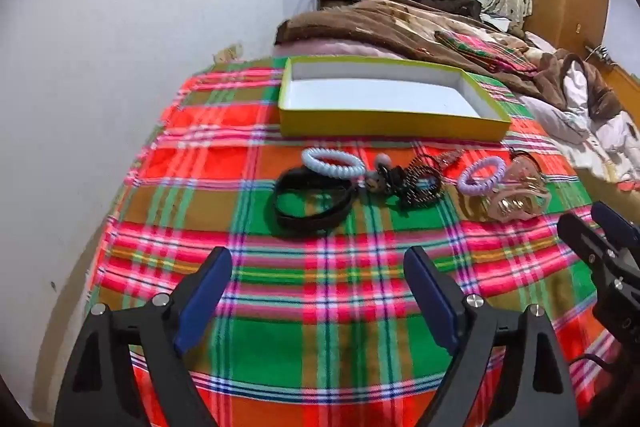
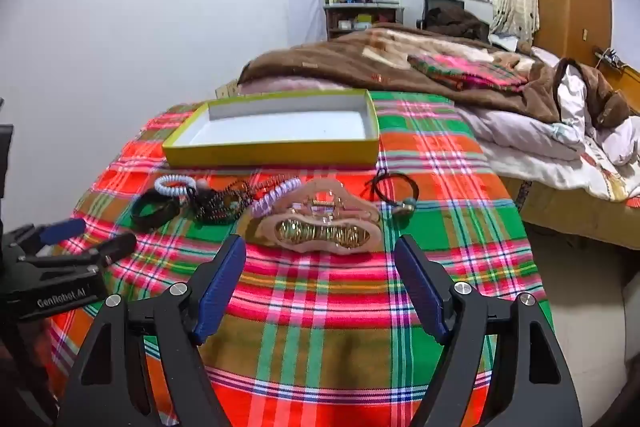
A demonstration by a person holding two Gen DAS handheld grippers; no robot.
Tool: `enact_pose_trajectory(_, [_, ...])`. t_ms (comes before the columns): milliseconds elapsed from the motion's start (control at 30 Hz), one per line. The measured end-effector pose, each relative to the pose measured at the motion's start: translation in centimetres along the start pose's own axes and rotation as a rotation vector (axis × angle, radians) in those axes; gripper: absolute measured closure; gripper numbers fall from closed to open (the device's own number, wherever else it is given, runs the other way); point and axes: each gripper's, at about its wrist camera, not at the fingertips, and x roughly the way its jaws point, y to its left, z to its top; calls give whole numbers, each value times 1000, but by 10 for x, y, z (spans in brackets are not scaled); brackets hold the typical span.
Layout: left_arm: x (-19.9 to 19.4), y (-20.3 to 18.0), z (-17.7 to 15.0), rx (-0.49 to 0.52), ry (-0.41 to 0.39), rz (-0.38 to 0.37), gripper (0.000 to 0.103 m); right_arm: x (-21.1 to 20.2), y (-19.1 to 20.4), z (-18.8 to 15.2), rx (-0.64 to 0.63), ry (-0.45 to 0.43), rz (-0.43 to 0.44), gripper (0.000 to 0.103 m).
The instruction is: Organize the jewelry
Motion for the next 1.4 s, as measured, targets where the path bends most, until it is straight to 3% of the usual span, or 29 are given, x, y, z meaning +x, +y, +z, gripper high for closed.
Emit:
enact_pose_trajectory(433, [-8,-13,5,19,-36,3,14,-5,-8,3,0,-26,-30,26])
enact_pose_trajectory(1400, [-1,-12,9,-9,-27,3,14,1,-19,5,-5,-28,-23,26])
